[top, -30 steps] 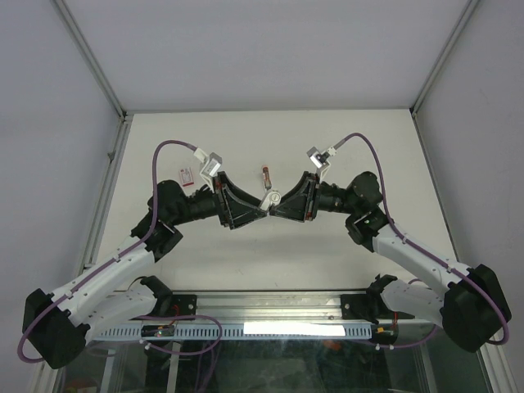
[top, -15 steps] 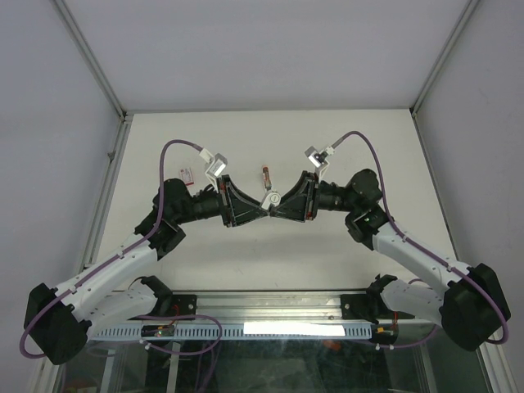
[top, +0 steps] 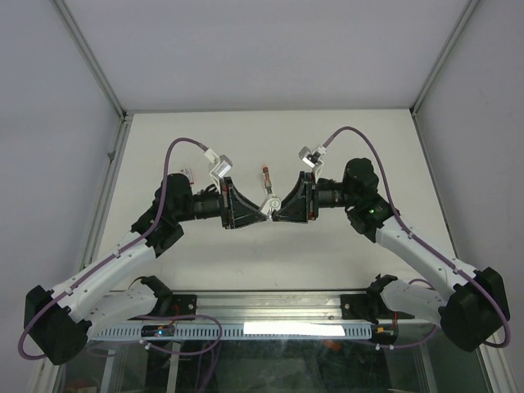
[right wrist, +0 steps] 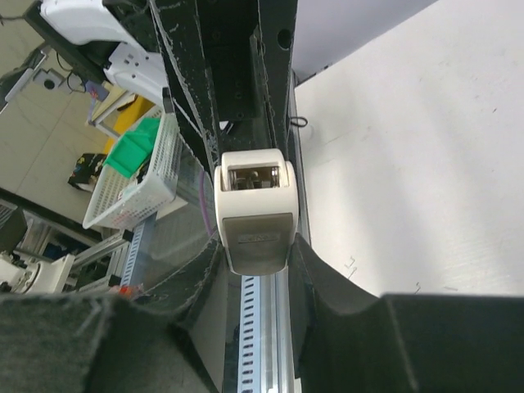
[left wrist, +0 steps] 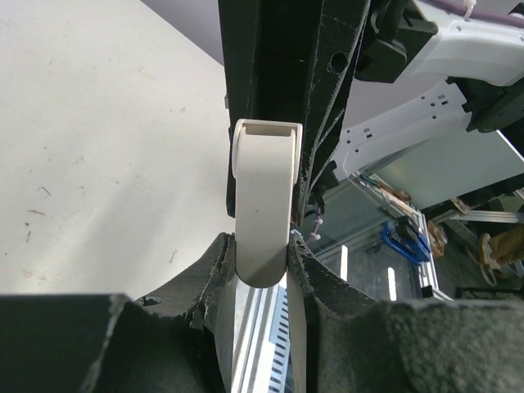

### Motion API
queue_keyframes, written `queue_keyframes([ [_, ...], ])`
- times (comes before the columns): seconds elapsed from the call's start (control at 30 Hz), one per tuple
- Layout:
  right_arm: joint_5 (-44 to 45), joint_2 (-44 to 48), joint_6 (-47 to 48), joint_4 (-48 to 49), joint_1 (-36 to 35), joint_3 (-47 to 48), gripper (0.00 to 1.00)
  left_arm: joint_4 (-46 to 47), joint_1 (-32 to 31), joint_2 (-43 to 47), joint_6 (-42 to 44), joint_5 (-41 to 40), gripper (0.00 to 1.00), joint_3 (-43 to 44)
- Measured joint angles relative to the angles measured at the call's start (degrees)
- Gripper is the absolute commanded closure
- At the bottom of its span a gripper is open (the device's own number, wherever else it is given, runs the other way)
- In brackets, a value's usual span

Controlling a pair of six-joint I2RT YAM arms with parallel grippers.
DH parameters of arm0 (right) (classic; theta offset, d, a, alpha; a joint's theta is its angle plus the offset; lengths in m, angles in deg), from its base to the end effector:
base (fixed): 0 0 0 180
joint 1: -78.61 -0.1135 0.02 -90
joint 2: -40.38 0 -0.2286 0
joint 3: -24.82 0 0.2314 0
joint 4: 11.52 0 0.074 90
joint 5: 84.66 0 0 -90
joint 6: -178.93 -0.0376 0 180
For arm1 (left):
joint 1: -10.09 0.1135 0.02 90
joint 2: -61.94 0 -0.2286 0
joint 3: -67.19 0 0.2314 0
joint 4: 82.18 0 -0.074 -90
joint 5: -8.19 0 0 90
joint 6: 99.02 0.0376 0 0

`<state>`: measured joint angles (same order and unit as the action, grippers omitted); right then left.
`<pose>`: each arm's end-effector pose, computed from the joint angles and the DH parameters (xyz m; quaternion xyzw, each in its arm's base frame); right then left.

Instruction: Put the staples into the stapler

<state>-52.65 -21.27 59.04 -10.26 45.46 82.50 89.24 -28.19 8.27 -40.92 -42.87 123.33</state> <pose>0.1803 0.1558 0.2942 -0.3524 0.6232 0.6146 0.3312 0.1568 -0.1539 0.2966 0.2615 0.6878 -0.5651 0.3731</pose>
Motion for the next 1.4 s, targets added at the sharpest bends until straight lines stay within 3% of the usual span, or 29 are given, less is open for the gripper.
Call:
queue_keyframes([
  [0.4, -4.4, 0.0, 7.0, -10.7, 0.7, 2.0, 1.0, -5.6, 0.0, 0.0, 2.0, 2.2, 1.0, 1.0],
  [0.63, -5.0, -2.1, 15.5, -20.6, 0.8, 6.4, 1.0, -17.0, 0.0, -0.1, 8.0, 1.1, 1.0, 6.3],
  [0.87, -2.3, -3.5, 22.4, -28.7, 1.5, 7.9, 0.72, -29.1, 0.0, -0.5, 13.0, -1.6, 1.0, 9.8],
  [1.4, 12.8, -3.4, 22.6, -30.7, 2.9, 5.1, 0.42, -38.7, 0.1, -1.3, 13.9, -5.7, 1.0, 10.6],
])
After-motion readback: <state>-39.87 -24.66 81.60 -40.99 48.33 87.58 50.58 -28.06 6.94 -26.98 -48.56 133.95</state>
